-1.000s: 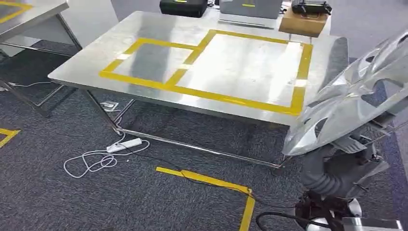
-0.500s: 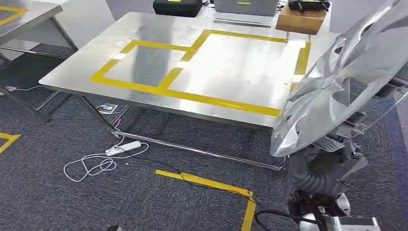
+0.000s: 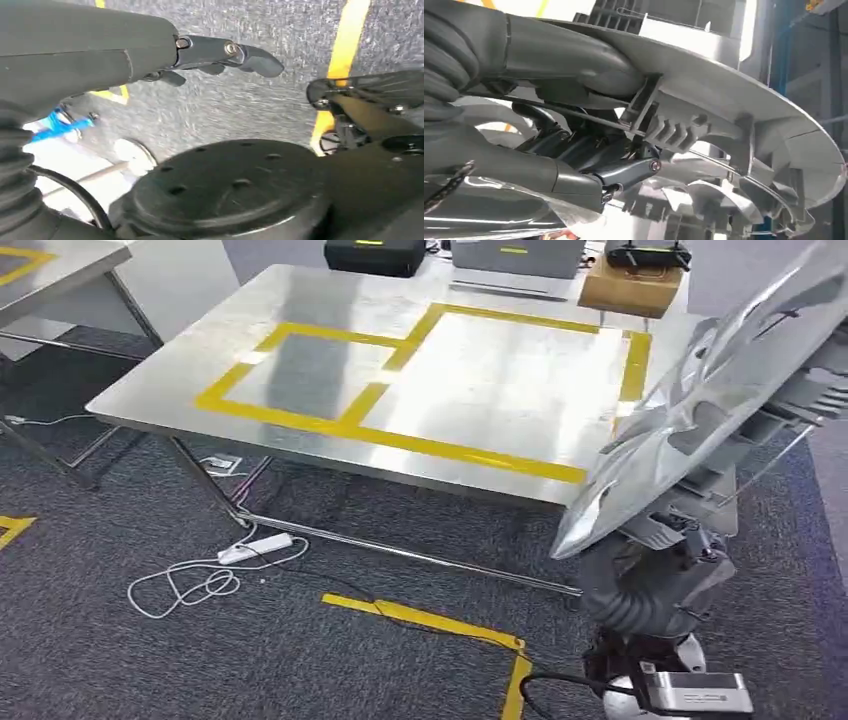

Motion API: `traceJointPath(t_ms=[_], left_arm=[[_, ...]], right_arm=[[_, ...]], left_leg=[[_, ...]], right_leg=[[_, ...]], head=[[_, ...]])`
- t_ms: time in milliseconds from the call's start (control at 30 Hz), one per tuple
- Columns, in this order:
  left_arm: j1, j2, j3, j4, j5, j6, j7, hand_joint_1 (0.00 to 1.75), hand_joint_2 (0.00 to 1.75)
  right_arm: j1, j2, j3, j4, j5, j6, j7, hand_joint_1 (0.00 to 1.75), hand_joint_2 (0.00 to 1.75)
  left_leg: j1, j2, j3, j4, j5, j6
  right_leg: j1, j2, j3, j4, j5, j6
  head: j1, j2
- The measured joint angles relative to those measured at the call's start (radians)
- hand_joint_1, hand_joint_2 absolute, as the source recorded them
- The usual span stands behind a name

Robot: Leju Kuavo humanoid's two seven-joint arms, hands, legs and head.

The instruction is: Take the parts from the cabinet and place them on the table.

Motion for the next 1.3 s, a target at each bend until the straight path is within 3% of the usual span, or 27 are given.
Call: traceJointPath(t_ms=[67,100,133,167,200,233,267,300,333,400,467,500,600,633,700,767,800,833,867,933,967,1000,1100,1133,1200,1267,1300], left_arm=[[0.004,0.005,-0.013,0.0,-0.007,-0.01,0.0,0.0,1.75],[0.005,0.007,-0.017,0.0,-0.011,-0.014,0.0,0.0,1.75],[0.007,0.009,-0.018,0.0,-0.012,-0.014,0.0,0.0,1.75],[0.008,0.01,-0.021,0.0,-0.013,-0.015,0.0,0.0,1.75],[0.01,0.01,-0.023,0.0,-0.013,-0.015,0.0,0.0,1.75],[0.012,0.01,-0.024,0.0,-0.013,-0.016,0.0,0.0,1.75],[0.014,0.011,-0.025,0.0,-0.013,-0.016,0.0,0.0,1.75],[0.015,0.014,-0.027,0.0,-0.013,-0.014,0.0,0.0,1.75],[0.015,0.016,-0.029,0.0,-0.013,-0.014,0.0,0.0,1.75],[0.016,0.018,-0.032,0.0,-0.013,-0.013,0.0,0.0,1.75],[0.014,0.023,-0.037,0.0,-0.013,-0.013,0.0,0.0,1.75],[0.014,0.022,-0.039,0.0,-0.013,-0.013,0.0,0.0,1.75],[0.012,0.025,-0.039,0.0,-0.011,-0.018,-0.003,0.0,1.75],[0.01,0.025,-0.039,0.0,-0.002,-0.018,-0.015,0.0,1.75],[0.016,-0.012,-0.011,-0.007,0.135,0.02,-0.161,0.0,1.75],[0.012,-0.071,0.034,-0.006,0.249,0.118,-0.426,0.0,1.75],[0.007,-0.095,0.052,-0.003,0.261,0.155,-0.549,0.0,1.75],[0.001,-0.116,0.067,0.001,0.268,0.181,-0.621,0.0,1.75],[-0.005,-0.132,0.078,0.003,0.274,0.201,-0.635,0.0,1.75],[-0.014,-0.15,0.098,0.004,0.28,0.229,-0.573,0.0,1.75],[-0.017,-0.155,0.105,0.004,0.28,0.252,-0.547,0.0,1.75],[-0.021,-0.159,0.113,0.004,0.28,0.285,-0.52,0.0,1.75],[-0.027,-0.176,0.135,0.005,0.275,0.402,-0.427,0.0,1.75],[-0.027,-0.18,0.138,0.005,0.266,0.446,-0.399,0.0,1.75],[-0.028,-0.19,0.138,0.006,0.242,0.551,-0.339,0.0,1.75],[-0.028,-0.196,0.138,0.006,0.223,0.63,-0.291,0.0,1.75],[-0.027,-0.196,0.138,0.005,0.217,0.642,-0.283,0.0,1.75]], right_arm=[[-0.002,0.007,0.002,0.01,0.008,-0.003,0.0,1.75,1.75],[-0.002,0.007,0.003,0.015,0.009,-0.003,0.0,1.75,1.75],[-0.001,0.008,0.005,0.019,0.009,-0.003,0.0,1.75,1.75],[-0.001,0.01,0.005,0.024,0.009,-0.003,0.0,1.75,1.75],[-0.001,0.011,0.006,0.028,0.009,-0.004,0.0,1.75,1.75],[-0.001,0.013,0.008,0.031,0.009,-0.004,0.0,1.75,1.75],[-0.003,0.017,0.009,0.033,0.01,-0.004,0.0,1.75,1.75],[-0.006,0.019,0.01,0.036,0.011,-0.003,0.0,1.75,1.75],[-0.008,0.023,0.011,0.036,0.012,-0.003,-0.001,1.75,1.75],[-0.008,0.026,0.011,0.04,0.013,-0.003,0.0,1.75,1.75],[-0.01,0.032,0.011,0.041,0.013,-0.003,0.0,1.75,1.75],[-0.013,0.034,0.012,0.042,0.013,-0.003,0.0,1.75,1.75],[-0.015,0.04,0.012,0.043,0.013,-0.003,0.0,1.75,1.75],[-0.015,0.04,0.012,0.045,0.014,-0.003,0.0,1.75,1.75],[-0.001,0.043,0.009,0.045,0.052,-0.031,0.003,1.75,1.75],[0.067,0.043,-0.003,0.009,0.092,-0.051,-0.018,1.75,1.75],[0.093,0.043,-0.01,-0.006,0.093,-0.055,-0.035,1.75,1.75],[0.103,0.043,-0.01,-0.013,0.09,-0.055,-0.042,1.75,1.75],[0.112,0.043,-0.012,-0.021,0.084,-0.055,-0.043,1.75,1.75],[0.127,0.043,-0.018,-0.034,0.077,-0.058,-0.039,1.75,1.75],[0.127,0.042,-0.02,-0.039,0.072,-0.058,-0.035,1.75,1.75],[0.123,0.041,-0.022,-0.042,0.066,-0.058,-0.031,1.75,1.75],[0.116,0.029,-0.027,-0.045,0.042,-0.058,-0.021,1.75,1.75],[0.112,0.022,-0.03,-0.046,0.036,-0.058,-0.016,1.75,1.75],[0.107,0.008,-0.038,-0.056,0.026,-0.058,-0.001,1.75,1.75],[0.104,-0.003,-0.037,-0.077,0.024,-0.058,0.011,1.75,1.75],[0.099,-0.008,-0.037,-0.083,0.024,-0.058,0.014,1.75,1.75]], left_leg=[[-0.001,0.001,-0.001,0.0,-0.001,0.002],[-0.001,0.001,-0.001,0.001,-0.001,0.002],[-0.001,0.0,0.0,0.0,-0.007,0.003],[0.0,-0.001,0.001,0.0,-0.01,0.003],[0.001,-0.004,0.005,0.001,-0.018,0.001],[0.001,-0.004,0.011,0.003,-0.022,-0.004],[0.002,-0.005,0.018,0.006,-0.027,-0.009],[-0.007,-0.004,0.015,0.012,-0.033,-0.017],[-0.006,-0.004,0.015,0.015,-0.035,-0.022],[-0.005,-0.003,0.022,0.014,-0.029,-0.031],[-0.004,-0.003,0.023,0.026,-0.048,-0.039],[-0.004,-0.002,0.003,0.069,-0.067,-0.045],[-0.004,-0.001,-0.123,0.301,-0.146,-0.055],[-0.006,-0.001,-0.145,0.334,-0.139,-0.053],[-0.01,-0.004,-0.12,0.262,-0.051,-0.043],[-0.012,-0.004,-0.074,0.107,0.051,-0.025],[-0.017,-0.006,-0.064,0.114,0.034,-0.02],[-0.021,-0.005,-0.06,0.095,0.035,-0.014],[-0.021,-0.004,-0.062,0.093,0.025,-0.007],[-0.021,-0.002,-0.058,0.079,0.017,0.006],[-0.005,-0.004,-0.029,0.026,0.0,0.016],[-0.007,-0.005,-0.027,0.024,0.0,0.017],[-0.01,-0.004,-0.023,0.019,-0.004,0.023],[-0.011,-0.004,-0.02,0.019,-0.007,0.023],[-0.011,-0.005,-0.008,0.019,-0.014,0.021],[-0.01,-0.008,0.01,0.02,-0.024,0.015],[-0.012,-0.008,0.013,0.019,-0.028,0.01]], right_leg=[[-0.002,0.0,-0.074,0.165,-0.077,0.006],[-0.002,0.0,-0.106,0.232,-0.097,0.01],[-0.002,0.0,-0.114,0.247,-0.091,0.011],[-0.003,0.0,-0.101,0.222,-0.062,0.013],[-0.006,-0.001,-0.066,0.152,-0.018,0.013],[-0.009,-0.002,-0.016,0.059,0.026,0.014],[-0.012,-0.004,0.029,-0.024,0.048,0.016],[-0.006,-0.005,0.05,-0.048,0.021,0.015],[-0.007,0.0,0.061,-0.053,0.015,-0.001],[-0.003,0.001,0.061,-0.051,0.016,-0.013],[-0.012,-0.002,0.074,-0.058,0.017,-0.017],[-0.013,-0.003,0.079,-0.059,0.012,-0.024],[-0.011,-0.004,0.091,-0.059,-0.002,-0.036],[-0.011,-0.002,0.099,-0.059,-0.008,-0.035],[-0.011,0.01,0.123,-0.059,-0.025,-0.031],[-0.01,0.005,0.147,-0.06,-0.043,-0.023],[-0.008,0.001,0.135,-0.064,-0.048,-0.02],[-0.006,0.006,0.144,-0.062,-0.05,-0.016],[-0.006,0.007,0.142,-0.064,-0.046,-0.011],[-0.004,0.006,0.143,-0.074,-0.046,-0.002],[-0.004,0.006,0.128,-0.068,-0.061,0.003],[-0.004,0.004,0.114,-0.042,-0.072,0.006],[-0.004,0.005,-0.02,0.19,-0.149,0.01],[-0.004,0.004,-0.051,0.231,-0.148,0.012],[-0.005,0.004,-0.053,0.185,-0.071,0.016],[-0.008,0.0,0.015,0.008,0.048,0.016],[-0.007,-0.002,0.029,-0.017,0.03,0.017]], head=[[-0.001,0.0],[0.0,0.0],[0.0,0.0],[0.0,0.0],[0.0,0.0],[0.0,0.0],[0.0,0.0],[0.002,0.0],[0.0,0.0],[-0.003,0.0],[-0.002,0.0],[-0.009,0.0],[-0.01,0.0],[-0.011,0.0],[-0.011,0.0],[-0.02,0.0],[-0.016,0.0],[-0.017,0.0],[-0.018,0.0],[-0.018,0.0],[-0.018,0.0],[-0.012,0.0],[-0.007,0.0],[-0.007,0.0],[-0.006,0.0],[-0.006,0.0],[-0.007,0.0]])
